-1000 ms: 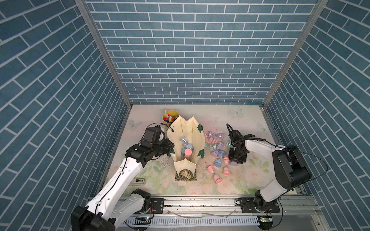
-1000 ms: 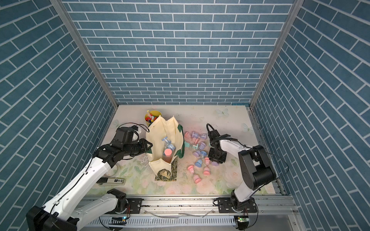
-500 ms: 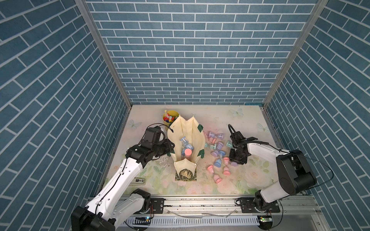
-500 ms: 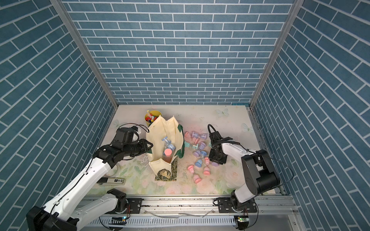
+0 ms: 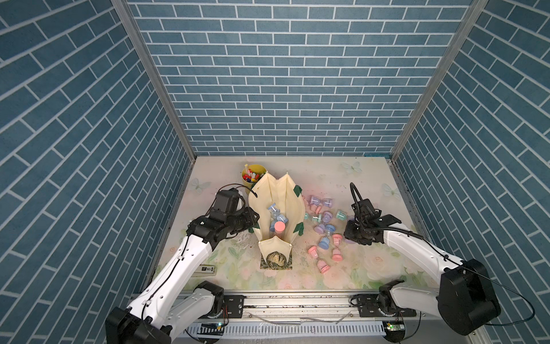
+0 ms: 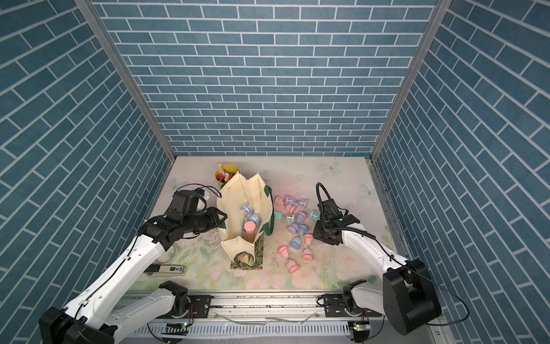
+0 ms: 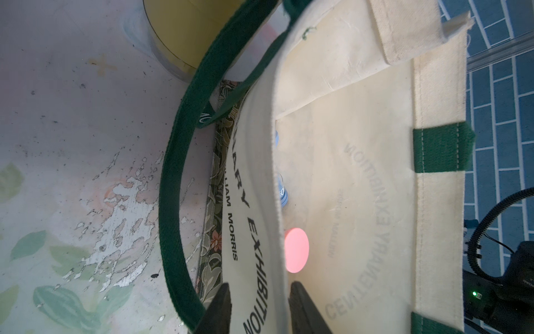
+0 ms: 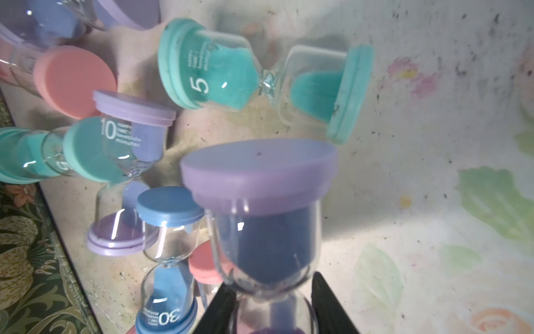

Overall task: Put the hourglass into the canvas bag
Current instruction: Pick up the hourglass from the center of the board, then place the hourglass in the canvas bag.

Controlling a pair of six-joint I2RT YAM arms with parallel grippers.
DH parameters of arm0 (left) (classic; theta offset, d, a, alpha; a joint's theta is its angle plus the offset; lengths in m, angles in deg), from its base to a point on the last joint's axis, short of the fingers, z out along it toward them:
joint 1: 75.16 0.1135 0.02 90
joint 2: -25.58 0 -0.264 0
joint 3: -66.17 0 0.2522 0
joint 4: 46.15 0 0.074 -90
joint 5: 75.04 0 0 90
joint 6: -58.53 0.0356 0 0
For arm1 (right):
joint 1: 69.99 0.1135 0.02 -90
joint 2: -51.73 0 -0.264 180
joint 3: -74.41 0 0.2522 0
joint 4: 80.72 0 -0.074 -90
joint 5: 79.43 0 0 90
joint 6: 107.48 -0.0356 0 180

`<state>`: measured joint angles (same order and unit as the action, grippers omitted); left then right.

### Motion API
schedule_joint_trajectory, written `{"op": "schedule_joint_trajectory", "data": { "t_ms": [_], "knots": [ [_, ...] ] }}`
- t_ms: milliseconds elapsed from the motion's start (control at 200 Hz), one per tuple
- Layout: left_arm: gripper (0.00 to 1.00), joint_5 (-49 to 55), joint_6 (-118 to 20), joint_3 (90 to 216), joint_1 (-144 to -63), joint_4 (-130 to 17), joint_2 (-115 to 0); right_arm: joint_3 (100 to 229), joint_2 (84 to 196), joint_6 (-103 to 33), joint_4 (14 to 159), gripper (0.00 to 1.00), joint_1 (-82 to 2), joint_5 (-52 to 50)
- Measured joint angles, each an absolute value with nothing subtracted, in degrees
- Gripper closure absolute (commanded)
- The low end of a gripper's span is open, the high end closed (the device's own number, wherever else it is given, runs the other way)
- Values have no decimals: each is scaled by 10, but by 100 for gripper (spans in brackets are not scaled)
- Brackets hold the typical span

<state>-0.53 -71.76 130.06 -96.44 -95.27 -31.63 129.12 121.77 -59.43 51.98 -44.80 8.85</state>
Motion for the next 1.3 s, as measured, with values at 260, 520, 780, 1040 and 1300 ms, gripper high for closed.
{"op": "schedule_joint_trajectory", "data": {
  "t_ms": [260, 520, 780, 1040, 1300],
  "knots": [
    [63, -3, -715, 1306, -964, -963, -315, 1312, 1182, -594, 495, 93, -415, 108],
    [62, -1, -713, 1307, -964, -966, -309, 1456, 1153, -594, 432, 96, -366, 145],
    [62, 2, -713, 1312, -964, -969, -305, 1556, 1153, -594, 395, 97, -330, 160],
    [63, 1, -713, 1312, -964, -969, -303, 1609, 1175, -595, 386, 98, -304, 159],
    [63, 1, -713, 1315, -964, -970, -303, 1667, 1238, -596, 396, 100, -259, 156]
  ]
}}
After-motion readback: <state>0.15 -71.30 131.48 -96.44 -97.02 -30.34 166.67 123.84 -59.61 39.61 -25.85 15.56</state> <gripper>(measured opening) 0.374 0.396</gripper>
